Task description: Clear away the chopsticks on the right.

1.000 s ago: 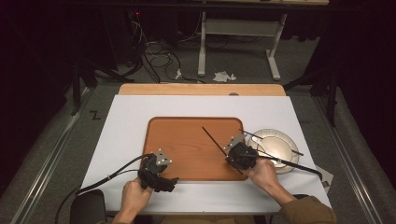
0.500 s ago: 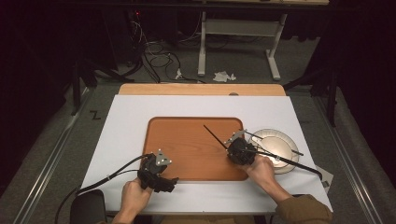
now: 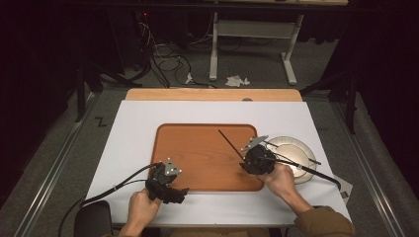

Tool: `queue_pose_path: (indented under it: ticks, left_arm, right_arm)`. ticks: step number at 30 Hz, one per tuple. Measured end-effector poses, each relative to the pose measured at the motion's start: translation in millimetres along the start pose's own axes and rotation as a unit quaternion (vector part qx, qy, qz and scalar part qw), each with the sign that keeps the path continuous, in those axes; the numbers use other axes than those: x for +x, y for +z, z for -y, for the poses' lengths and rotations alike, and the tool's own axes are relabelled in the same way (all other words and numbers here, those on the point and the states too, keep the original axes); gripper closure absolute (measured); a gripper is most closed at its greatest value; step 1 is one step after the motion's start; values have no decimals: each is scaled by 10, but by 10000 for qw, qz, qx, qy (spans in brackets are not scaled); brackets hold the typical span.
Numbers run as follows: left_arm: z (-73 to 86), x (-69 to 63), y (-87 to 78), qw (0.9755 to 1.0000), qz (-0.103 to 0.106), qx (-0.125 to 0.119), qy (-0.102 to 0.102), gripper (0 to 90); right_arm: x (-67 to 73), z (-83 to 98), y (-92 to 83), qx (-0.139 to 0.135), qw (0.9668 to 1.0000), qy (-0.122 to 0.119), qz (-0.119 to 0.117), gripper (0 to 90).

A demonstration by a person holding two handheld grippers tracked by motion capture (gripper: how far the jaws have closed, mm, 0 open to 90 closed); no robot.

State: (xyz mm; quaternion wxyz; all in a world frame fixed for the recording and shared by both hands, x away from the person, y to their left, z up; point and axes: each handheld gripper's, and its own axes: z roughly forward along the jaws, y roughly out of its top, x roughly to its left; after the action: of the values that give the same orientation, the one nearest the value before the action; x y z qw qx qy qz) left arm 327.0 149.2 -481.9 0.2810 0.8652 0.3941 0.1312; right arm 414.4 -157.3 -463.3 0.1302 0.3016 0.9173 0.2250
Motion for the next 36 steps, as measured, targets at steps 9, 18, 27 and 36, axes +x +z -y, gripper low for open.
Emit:
queue_pose_path:
  ticks: [9,18,27,36]
  left_arm:
    - [0,0,3,10000,-8,4,3,165]
    - [-2,0,12,10000,-1,8,-15,165]
    - [-6,-3,46,10000,22,71,-19,165]
    - [-6,-2,39,10000,17,56,-29,166]
  right_arm:
    - [-153,29,-308,-256,9996,-14,151,698]
    - [-561,192,-652,-505,9967,432,467,712]
    - [-947,418,-862,-600,9899,1000,810,705]
    - [-1274,677,-954,-651,9807,1587,943,724]
